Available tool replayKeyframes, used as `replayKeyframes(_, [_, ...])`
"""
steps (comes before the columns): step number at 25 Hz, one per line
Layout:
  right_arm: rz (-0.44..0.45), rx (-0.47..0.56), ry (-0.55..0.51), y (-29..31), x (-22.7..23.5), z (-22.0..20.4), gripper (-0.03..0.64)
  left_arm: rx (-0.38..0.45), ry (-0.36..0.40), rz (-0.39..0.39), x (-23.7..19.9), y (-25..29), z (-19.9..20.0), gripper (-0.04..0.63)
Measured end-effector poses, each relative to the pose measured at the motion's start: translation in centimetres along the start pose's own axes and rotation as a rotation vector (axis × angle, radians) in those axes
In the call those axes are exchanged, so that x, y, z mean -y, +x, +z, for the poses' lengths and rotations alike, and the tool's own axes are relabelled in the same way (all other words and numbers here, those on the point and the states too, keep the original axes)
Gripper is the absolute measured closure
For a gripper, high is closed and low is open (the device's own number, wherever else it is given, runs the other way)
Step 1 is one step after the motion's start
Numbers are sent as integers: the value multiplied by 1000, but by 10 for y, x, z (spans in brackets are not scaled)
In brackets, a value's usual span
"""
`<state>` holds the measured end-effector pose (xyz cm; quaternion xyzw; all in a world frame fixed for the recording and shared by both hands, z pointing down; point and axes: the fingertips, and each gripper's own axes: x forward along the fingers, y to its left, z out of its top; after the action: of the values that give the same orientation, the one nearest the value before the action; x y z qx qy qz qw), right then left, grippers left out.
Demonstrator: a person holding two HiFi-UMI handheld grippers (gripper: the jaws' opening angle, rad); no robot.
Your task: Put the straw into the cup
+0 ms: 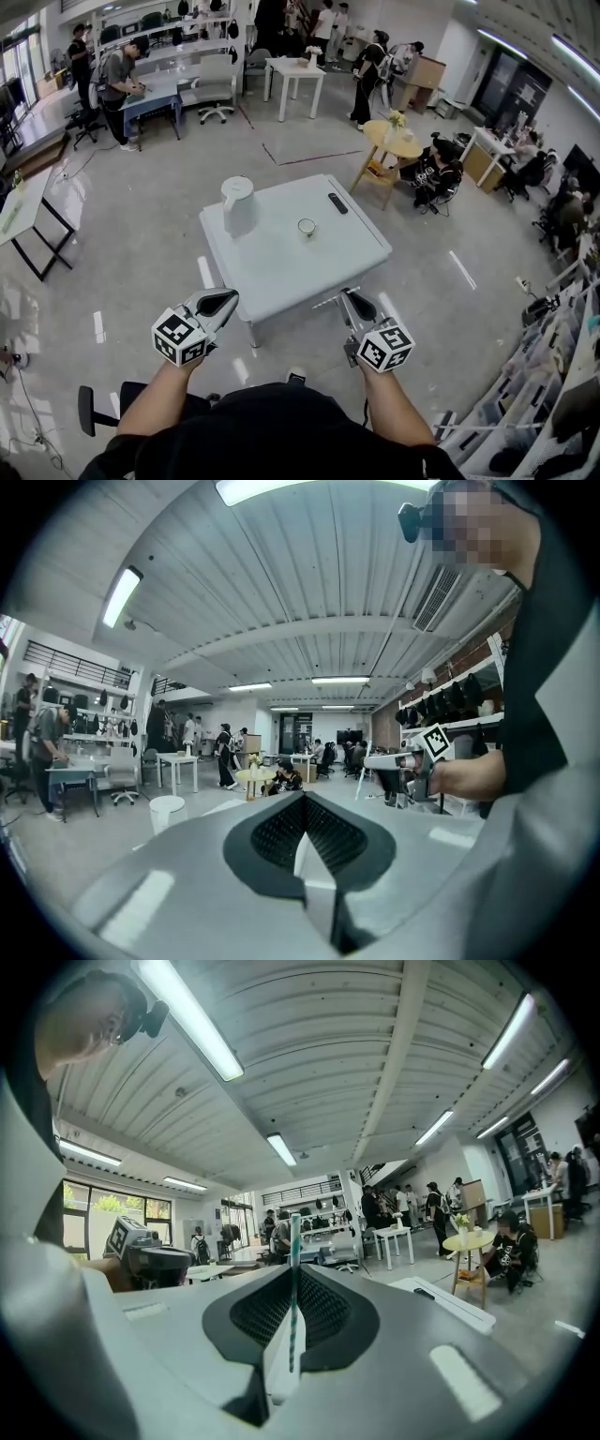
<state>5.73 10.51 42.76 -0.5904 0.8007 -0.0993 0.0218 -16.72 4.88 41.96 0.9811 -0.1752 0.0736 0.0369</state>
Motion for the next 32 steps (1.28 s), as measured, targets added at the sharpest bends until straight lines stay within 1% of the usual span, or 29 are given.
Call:
replayKeyframes(16, [14, -21, 16, 9, 30, -10, 572, -33, 2, -16, 1, 34, -2, 594])
replayKeyframes(26, [18, -37, 24, 27, 45, -10, 572, -47, -21, -15, -14, 52, -4, 594])
replayKeyframes(32, [22, -42, 25, 33, 59, -15, 572, -56, -38, -11, -17, 65, -15, 594])
